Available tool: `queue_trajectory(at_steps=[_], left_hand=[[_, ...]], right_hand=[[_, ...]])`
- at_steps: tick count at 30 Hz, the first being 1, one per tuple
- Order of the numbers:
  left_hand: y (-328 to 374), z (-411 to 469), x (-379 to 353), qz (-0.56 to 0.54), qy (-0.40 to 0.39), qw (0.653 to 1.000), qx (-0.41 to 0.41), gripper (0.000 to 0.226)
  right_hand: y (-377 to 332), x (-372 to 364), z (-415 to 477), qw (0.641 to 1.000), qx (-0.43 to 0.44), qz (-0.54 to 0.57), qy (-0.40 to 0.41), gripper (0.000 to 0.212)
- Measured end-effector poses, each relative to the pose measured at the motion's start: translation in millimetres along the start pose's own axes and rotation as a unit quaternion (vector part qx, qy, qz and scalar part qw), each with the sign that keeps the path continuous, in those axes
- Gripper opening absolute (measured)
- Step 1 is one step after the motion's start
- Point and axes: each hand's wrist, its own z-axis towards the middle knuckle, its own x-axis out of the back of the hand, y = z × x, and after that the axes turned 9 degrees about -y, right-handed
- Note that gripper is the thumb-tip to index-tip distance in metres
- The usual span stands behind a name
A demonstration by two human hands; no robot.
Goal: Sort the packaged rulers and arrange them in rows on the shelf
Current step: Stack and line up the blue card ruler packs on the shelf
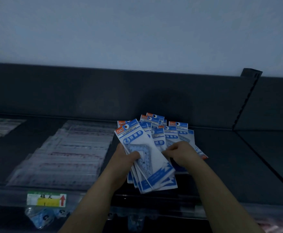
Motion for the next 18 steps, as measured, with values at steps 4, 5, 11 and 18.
queue_trajectory(at_steps=[4,5,11,18], left_hand=[[10.4,-4.8,12.7,-0.010,0.040,0.999,-0.022,0.038],[13.7,-6.2,15.8,-0.008,0.048,0.998,-0.026,0.035],[22.4,-12.6,14.2,-0.027,0.044,0.999,-0.008,0.025],[15.2,-17.1,9.8,0.033,0.031,0.999,-0.017,0.025]], right_hand=[[10.9,11.7,-1.1,0.991,0.061,0.097,0.070,0.013],[11.5,15.5,-3.8,0.982,0.086,0.132,0.102,0.008],[-5.0,13.0,-21.8,0.947,0.158,0.270,0.065,0.007],[-14.8,-19.7,-14.4,0.974,0.154,0.165,0.030,0.007]])
